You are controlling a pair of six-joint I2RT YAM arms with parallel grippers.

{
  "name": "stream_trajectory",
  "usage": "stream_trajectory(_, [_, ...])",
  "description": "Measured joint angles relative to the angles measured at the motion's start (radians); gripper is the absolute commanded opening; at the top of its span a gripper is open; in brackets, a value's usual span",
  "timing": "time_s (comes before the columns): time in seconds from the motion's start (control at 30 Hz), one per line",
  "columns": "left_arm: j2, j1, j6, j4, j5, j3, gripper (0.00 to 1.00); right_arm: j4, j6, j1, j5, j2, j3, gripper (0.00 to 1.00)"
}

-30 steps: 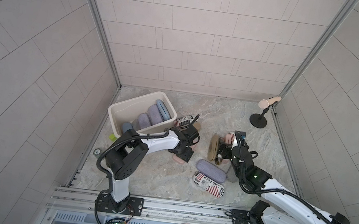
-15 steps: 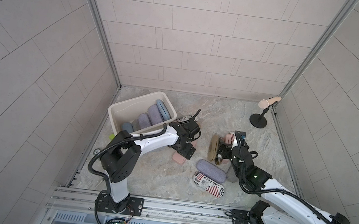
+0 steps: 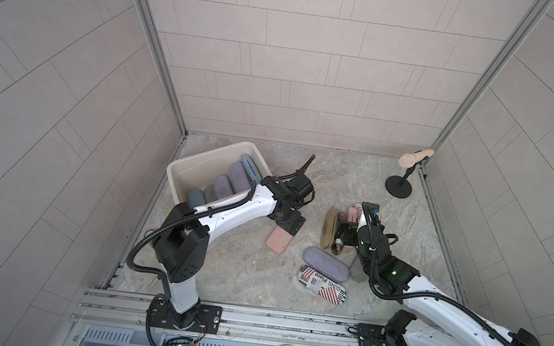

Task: Put the glasses cases into the storage boxes
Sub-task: Pick up the glasses case at the center of the board.

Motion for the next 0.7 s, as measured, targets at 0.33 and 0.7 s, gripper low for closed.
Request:
stream_trajectory(0.33, [0.185, 0.0, 0.024, -0.023, 0.007, 0.082, 1.0, -0.005, 0.0, 0.0, 0.0, 0.013, 0.0, 1.0])
stream_trajectory(0.7, [0.283, 0.0, -0.017, 0.047, 0.013, 0.051, 0.89, -0.006, 0.0, 0.0, 0.0, 0.013, 0.0, 1.0])
